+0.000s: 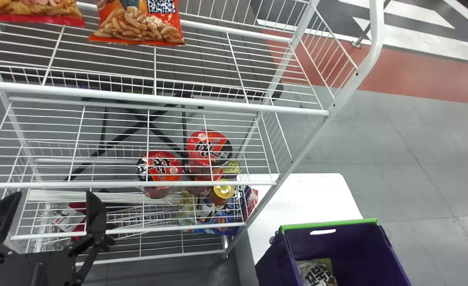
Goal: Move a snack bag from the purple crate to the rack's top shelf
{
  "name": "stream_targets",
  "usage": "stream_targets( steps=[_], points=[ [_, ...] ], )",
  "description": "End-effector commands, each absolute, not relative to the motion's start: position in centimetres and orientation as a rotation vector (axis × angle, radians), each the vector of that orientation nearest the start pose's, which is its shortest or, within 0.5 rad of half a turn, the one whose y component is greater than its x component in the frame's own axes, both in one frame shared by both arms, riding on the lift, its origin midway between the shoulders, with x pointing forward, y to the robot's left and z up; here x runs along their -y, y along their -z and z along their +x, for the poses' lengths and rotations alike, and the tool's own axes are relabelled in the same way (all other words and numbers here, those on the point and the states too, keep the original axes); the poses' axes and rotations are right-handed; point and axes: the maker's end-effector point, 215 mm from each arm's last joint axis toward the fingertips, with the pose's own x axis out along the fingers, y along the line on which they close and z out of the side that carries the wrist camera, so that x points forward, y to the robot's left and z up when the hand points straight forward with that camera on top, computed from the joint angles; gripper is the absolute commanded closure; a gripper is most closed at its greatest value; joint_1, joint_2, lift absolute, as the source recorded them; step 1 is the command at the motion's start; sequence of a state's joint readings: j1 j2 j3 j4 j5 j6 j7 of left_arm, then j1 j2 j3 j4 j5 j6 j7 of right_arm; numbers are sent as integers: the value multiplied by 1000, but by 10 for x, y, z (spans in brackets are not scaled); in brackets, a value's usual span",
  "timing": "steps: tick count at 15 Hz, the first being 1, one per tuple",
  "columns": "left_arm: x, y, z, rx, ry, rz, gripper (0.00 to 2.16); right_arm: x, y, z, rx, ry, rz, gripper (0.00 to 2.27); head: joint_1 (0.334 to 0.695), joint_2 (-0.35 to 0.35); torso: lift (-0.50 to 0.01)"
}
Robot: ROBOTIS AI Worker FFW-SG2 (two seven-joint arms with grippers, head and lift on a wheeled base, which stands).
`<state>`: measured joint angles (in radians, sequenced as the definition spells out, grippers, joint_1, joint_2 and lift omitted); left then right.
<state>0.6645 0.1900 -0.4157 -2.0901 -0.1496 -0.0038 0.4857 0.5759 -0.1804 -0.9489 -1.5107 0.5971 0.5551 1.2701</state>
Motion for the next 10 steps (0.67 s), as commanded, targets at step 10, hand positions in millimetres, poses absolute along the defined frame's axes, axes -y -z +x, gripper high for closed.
stream_targets(
  steps=[10],
  points=[
    [-128, 375, 354, -119, -32, 107, 137, 578, 597, 33, -1364, -54, 139, 2115, 695, -350, -177]
  ],
)
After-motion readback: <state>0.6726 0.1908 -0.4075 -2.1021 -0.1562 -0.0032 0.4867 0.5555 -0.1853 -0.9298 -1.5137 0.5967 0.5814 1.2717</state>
